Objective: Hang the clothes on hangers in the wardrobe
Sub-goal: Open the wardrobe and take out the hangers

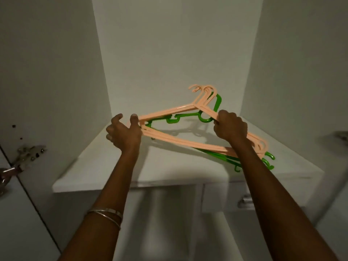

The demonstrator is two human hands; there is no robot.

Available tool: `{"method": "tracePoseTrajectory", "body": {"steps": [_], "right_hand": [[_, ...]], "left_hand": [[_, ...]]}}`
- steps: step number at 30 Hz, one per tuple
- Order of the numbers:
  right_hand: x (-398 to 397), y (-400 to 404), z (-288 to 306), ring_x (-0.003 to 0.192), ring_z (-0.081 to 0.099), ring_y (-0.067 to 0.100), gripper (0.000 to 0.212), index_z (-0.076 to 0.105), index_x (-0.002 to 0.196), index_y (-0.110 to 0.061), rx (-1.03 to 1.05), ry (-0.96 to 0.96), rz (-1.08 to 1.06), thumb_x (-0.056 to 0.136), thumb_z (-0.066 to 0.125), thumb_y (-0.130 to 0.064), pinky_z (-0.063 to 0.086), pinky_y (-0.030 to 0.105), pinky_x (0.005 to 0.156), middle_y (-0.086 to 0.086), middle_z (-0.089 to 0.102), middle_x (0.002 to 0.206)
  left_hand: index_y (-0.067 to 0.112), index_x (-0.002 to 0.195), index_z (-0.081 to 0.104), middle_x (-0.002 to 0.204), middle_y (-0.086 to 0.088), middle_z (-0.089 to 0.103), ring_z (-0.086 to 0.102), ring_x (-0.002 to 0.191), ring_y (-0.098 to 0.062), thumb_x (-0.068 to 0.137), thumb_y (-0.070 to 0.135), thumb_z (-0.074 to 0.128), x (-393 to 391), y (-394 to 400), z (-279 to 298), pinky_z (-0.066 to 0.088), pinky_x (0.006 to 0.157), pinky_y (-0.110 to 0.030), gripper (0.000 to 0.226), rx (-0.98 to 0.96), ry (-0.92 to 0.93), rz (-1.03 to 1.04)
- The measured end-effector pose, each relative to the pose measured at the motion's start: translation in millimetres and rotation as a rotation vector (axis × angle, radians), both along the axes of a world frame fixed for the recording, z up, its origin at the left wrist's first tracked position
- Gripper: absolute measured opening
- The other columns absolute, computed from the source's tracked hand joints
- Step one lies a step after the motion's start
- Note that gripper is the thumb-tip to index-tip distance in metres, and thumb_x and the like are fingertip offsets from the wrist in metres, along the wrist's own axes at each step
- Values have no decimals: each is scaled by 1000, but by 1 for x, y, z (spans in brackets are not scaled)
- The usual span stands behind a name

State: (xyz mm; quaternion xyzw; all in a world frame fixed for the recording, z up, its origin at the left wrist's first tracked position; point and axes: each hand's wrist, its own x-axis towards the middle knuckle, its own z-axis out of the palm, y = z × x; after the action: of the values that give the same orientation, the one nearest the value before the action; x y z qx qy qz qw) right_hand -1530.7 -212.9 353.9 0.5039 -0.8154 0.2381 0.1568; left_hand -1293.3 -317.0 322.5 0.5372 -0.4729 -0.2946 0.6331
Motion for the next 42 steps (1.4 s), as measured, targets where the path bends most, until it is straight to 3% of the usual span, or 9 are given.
{"method": "tracePoseTrajectory", "body": {"steps": [2,6,11,15,21,27,31,35,42], "right_hand": [[1,56,2,78,47,25,12,46,96,-14,-52,-123,-60,96,50,-25,37,34,68,5,47,86],[4,132,-7,82,52,28,11,51,96,-15,-147,-338,-160,94,52,-26,41,35,73,4,51,88],[11,258,-52,83,64,34,17,62,91,-18,-308,-634,-309,81,57,-31,54,41,76,8,66,89],[28,352,-92,75,67,30,10,66,84,-16,-404,-831,-402,79,59,-21,59,49,73,11,69,83],[123,513,-145,58,64,25,23,64,94,-1,-507,-1076,-466,78,78,-12,51,34,53,12,66,75],[257,648,-202,65,60,23,26,66,102,-3,-769,-1211,-734,80,75,-14,53,31,62,11,62,77],[353,726,-231,56,56,21,20,65,95,0,-954,-1161,-976,82,74,-12,48,31,53,9,57,67],[443,786,-250,45,48,12,7,65,83,1,-1101,-1025,-1239,83,70,-5,38,20,43,5,52,59],[565,873,-288,44,42,17,16,58,72,-3,-1403,-800,-1686,85,61,5,32,21,40,11,47,58]], "left_hand": [[26,141,33,143,-13,37,38,129,-30,84,52,62,-13,49,-3,39,103,-45,70,139,303,-314],[25,130,52,129,-19,54,56,117,-37,86,56,54,-33,117,-1,46,97,-52,54,269,918,-1067],[26,121,55,109,-13,68,67,85,-25,86,38,63,-73,216,3,53,81,-39,38,430,884,-1162],[18,91,58,61,1,56,48,46,-12,85,19,64,-97,279,-16,43,54,-24,8,619,828,-1170],[25,68,44,41,8,33,30,30,-7,89,22,57,-98,388,-78,27,41,-16,25,927,613,-1408],[22,75,55,46,9,40,37,36,-6,85,31,66,-52,524,-145,35,44,-20,17,1166,356,-1711],[23,69,53,56,8,49,45,56,-9,87,41,61,-15,627,-175,42,67,-29,26,1325,108,-1973],[26,93,58,96,-2,62,60,90,-18,91,34,57,26,723,-199,40,99,-47,9,1467,-176,-2166],[15,97,58,88,-7,60,59,92,-28,89,24,59,124,883,-249,42,92,-48,12,1305,-955,-2486]]}}
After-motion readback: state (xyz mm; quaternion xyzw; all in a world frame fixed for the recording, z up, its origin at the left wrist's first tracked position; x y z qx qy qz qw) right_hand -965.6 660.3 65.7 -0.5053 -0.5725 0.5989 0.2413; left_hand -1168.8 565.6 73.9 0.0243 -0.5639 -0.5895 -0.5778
